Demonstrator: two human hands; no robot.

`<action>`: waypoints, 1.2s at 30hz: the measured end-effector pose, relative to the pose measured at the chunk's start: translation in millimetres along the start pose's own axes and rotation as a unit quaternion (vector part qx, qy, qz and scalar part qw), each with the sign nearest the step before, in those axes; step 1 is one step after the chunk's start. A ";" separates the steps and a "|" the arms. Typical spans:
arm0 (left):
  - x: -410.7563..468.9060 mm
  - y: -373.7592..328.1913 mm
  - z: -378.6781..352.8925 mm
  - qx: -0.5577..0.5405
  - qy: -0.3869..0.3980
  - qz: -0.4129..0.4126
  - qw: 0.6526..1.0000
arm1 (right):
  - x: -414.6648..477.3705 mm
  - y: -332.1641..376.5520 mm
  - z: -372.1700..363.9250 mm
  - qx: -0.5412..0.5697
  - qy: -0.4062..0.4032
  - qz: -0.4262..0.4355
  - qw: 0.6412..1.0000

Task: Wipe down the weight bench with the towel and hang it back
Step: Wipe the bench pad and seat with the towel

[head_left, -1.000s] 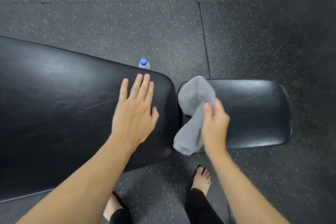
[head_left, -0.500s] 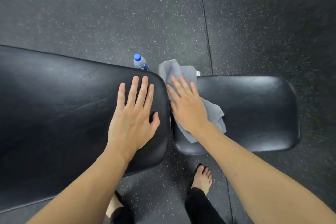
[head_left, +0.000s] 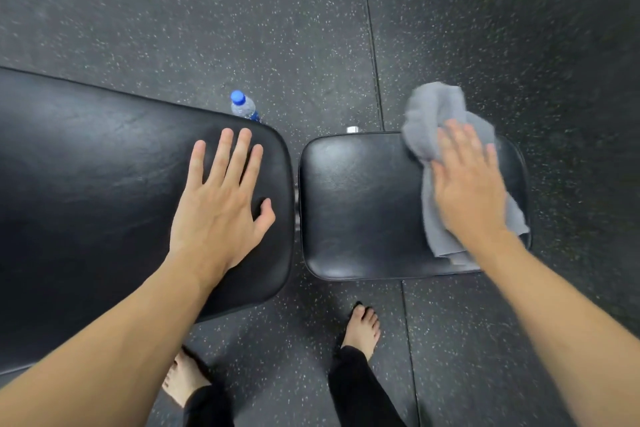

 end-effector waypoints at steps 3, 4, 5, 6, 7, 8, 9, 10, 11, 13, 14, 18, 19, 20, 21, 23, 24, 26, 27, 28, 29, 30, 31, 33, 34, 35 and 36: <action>1.8 -5.5 0.9 -0.007 -0.004 0.017 1.000 | 27.4 -29.6 17.0 -0.020 0.005 -0.033 0.999; 2.7 -7.4 0.5 -0.009 -0.005 0.021 1.000 | 34.4 -24.2 19.2 -0.006 0.003 -0.042 0.999; 3.5 -8.6 0.1 -0.010 -0.007 0.023 1.000 | 41.2 -12.6 19.2 0.008 0.001 -0.051 0.999; 4.0 -9.3 -0.1 -0.011 -0.009 0.023 1.000 | 47.6 3.4 16.1 0.012 0.003 -0.054 0.998; 3.9 -9.6 -0.3 -0.012 -0.011 0.022 1.000 | 51.8 22.6 10.0 0.010 0.017 -0.050 0.999; 3.8 -9.4 -0.7 -0.013 -0.012 0.022 1.000 | 54.0 45.2 3.2 0.014 0.039 -0.036 0.999; 4.1 -9.0 -1.6 -0.012 -0.012 0.022 1.000 | 54.0 70.3 -4.7 0.034 0.061 -0.013 0.997; 4.7 -8.6 -2.3 -0.009 -0.011 0.022 1.000 | 52.2 96.4 -12.7 0.058 0.085 0.016 0.995; 5.3 -8.5 -2.6 -0.008 -0.009 0.022 1.000 | 48.9 121.3 -21.7 0.064 0.107 0.052 0.991; 6.1 -9.3 -3.1 -0.008 -0.010 0.022 1.000 | 38.4 165.0 -38.7 0.032 0.137 0.131 0.981; 6.4 -10.0 -3.1 -0.008 -0.011 0.022 1.000 | 33.0 178.9 -45.5 0.016 0.142 0.166 0.976; 6.8 -8.2 -5.0 -0.009 -0.020 0.026 0.999 | 28.3 164.2 -48.0 0.039 0.087 0.183 0.979; 6.9 -8.0 -5.7 -0.008 -0.023 0.026 0.999 | 30.0 146.2 -44.7 0.048 0.069 0.162 0.983; 6.9 -8.1 -6.1 -0.007 -0.025 0.026 0.999 | 32.9 126.2 -40.0 0.052 0.050 0.141 0.987; 6.9 -8.3 -6.2 -0.006 -0.026 0.026 0.999 | 36.0 105.1 -34.1 0.052 0.034 0.121 0.991; 6.9 -8.4 -6.5 -0.005 -0.028 0.028 0.999 | 41.5 65.5 -19.5 0.049 0.012 0.088 0.995; 7.1 -8.6 -6.7 -0.005 -0.030 0.028 0.999 | 43.2 47.1 -12.2 0.047 0.004 0.074 0.996; 6.8 -8.9 -7.1 -0.004 -0.034 0.027 0.999 | 45.1 14.6 0.6 0.042 -0.012 0.048 0.998; 6.6 -8.9 -7.2 -0.003 -0.035 0.026 0.999 | 45.1 0.7 6.2 0.044 -0.021 0.036 0.998; 6.2 -8.9 -7.2 -0.002 -0.036 0.026 0.999 | 44.2 -11.6 11.2 0.051 -0.027 0.026 0.998; 5.7 -8.9 -7.2 -0.001 -0.036 0.026 0.999 | 42.0 -22.6 15.3 0.066 -0.030 0.017 0.997; 5.3 -8.9 -7.0 0.000 -0.037 0.026 0.999 | 38.9 -32.3 18.4 0.085 -0.029 0.007 0.996; 5.1 -8.8 -6.8 0.000 -0.039 0.026 0.999 | 34.5 -41.5 20.3 0.108 -0.025 -0.007 0.994; 4.6 -8.8 -6.4 0.002 -0.040 0.025 0.999 | 23.5 -57.5 20.7 0.146 -0.018 -0.044 0.988; 4.4 -9.2 -6.3 0.005 -0.039 0.024 0.999 | 16.8 -64.0 20.2 0.156 -0.020 -0.064 0.985; 4.3 -9.5 -6.2 0.009 -0.037 0.023 0.999 | 9.8 -68.6 19.2 0.160 -0.025 -0.081 0.983; 4.2 -9.8 -6.3 0.011 -0.036 0.022 0.999 | 2.8 -72.0 17.7 0.160 -0.030 -0.094 0.982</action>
Point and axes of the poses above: each hand's wrist, its own x-axis towards the middle knuckle, its own z-axis out of the back of the hand, y = z × x, the point moved 4 cm from there along x, towards the middle knuckle, and after that the axes turned 15 degrees about -z, right-handed, at the moved point
